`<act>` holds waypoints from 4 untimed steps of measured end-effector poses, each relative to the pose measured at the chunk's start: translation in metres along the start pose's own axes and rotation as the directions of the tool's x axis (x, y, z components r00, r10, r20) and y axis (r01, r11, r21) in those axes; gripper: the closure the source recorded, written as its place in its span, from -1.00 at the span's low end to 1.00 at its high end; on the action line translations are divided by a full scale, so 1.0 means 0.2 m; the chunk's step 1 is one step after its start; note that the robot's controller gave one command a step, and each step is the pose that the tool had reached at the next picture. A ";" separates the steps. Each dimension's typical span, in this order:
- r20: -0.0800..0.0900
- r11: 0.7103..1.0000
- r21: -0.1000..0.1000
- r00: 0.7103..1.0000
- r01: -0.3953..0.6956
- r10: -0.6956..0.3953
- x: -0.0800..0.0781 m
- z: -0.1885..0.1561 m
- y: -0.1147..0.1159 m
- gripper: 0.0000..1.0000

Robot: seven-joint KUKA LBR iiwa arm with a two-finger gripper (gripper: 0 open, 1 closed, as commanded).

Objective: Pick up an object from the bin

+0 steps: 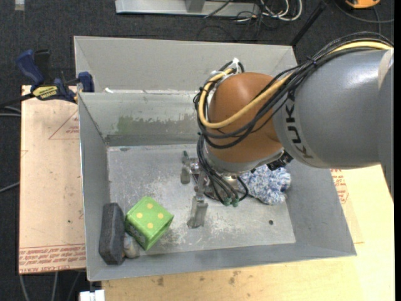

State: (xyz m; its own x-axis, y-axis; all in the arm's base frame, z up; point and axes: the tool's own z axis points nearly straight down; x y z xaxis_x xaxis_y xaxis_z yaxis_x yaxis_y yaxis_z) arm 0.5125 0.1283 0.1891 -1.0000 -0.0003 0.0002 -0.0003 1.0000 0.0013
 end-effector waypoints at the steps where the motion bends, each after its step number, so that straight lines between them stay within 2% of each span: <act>1: 0.007 0.997 0.000 0.997 0.077 -0.077 -0.04 0.18 0.13 -1.00; 2: 0.006 0.985 0.000 0.985 0.175 -0.175 0.06 0.52 0.29 -1.00; 3: -0.001 0.985 0.005 0.985 0.171 -0.171 -0.17 0.56 0.35 1.00; 4: 0.000 0.985 0.005 0.985 0.170 -0.170 -0.18 0.56 0.35 1.00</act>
Offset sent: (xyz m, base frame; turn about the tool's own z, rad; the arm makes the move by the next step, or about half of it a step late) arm -0.0181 0.0626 -0.1091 -0.1825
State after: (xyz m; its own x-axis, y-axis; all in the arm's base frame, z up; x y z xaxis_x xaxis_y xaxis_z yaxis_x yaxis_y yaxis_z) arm 0.5476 0.1980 0.0769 -0.9853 -0.1708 -0.0004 -0.1708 0.9853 -0.0040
